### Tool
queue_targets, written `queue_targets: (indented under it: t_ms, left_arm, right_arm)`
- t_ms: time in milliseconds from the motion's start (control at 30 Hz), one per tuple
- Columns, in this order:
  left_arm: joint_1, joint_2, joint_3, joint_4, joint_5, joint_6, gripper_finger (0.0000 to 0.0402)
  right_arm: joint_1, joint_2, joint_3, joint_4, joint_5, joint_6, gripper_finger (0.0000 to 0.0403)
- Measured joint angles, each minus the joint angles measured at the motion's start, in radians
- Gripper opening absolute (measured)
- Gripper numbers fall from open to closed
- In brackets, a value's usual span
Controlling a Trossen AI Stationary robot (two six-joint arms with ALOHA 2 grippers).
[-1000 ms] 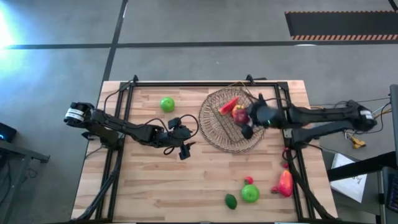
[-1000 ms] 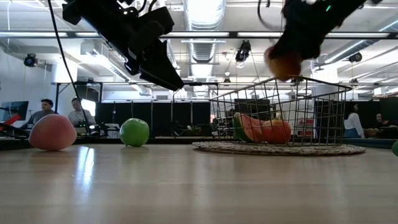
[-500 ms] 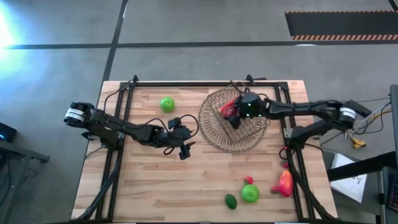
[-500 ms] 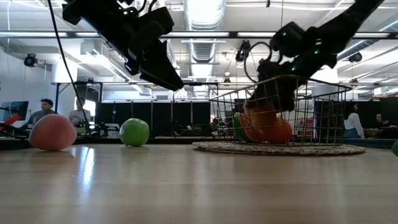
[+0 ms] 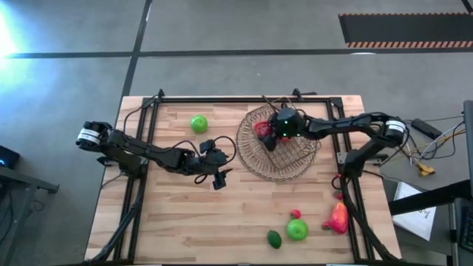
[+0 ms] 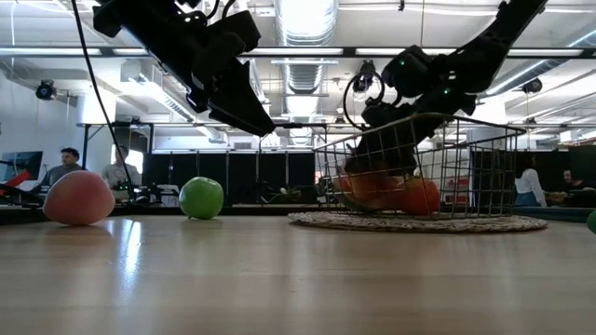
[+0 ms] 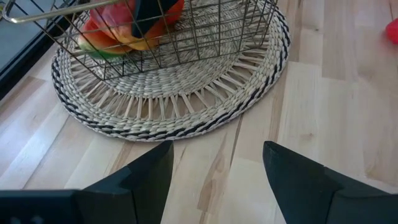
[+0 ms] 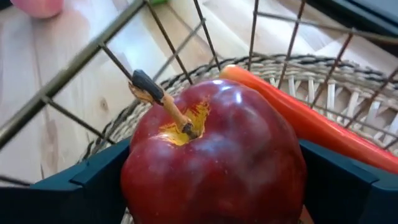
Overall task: Build produce basket
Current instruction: Put the red apple into the gold mesh basket, then put the pink peach into the gold mesh basket
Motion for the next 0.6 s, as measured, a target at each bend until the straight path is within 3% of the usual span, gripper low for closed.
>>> queue_targets:
  t_ms: [333,600]
  left_arm:
    - [0.000,0.000,0.000,0.000,0.000,0.000,0.0231]
    - [0.000,0.000,0.000,0.000,0.000,-0.002,0.0231]
  right_arm:
    - [0.000,0.015,-0.001,0.037,0.009,-0.002,0.0380]
    - [0.002,-0.073,0.007,0.026,0.061,-0.025,0.0381]
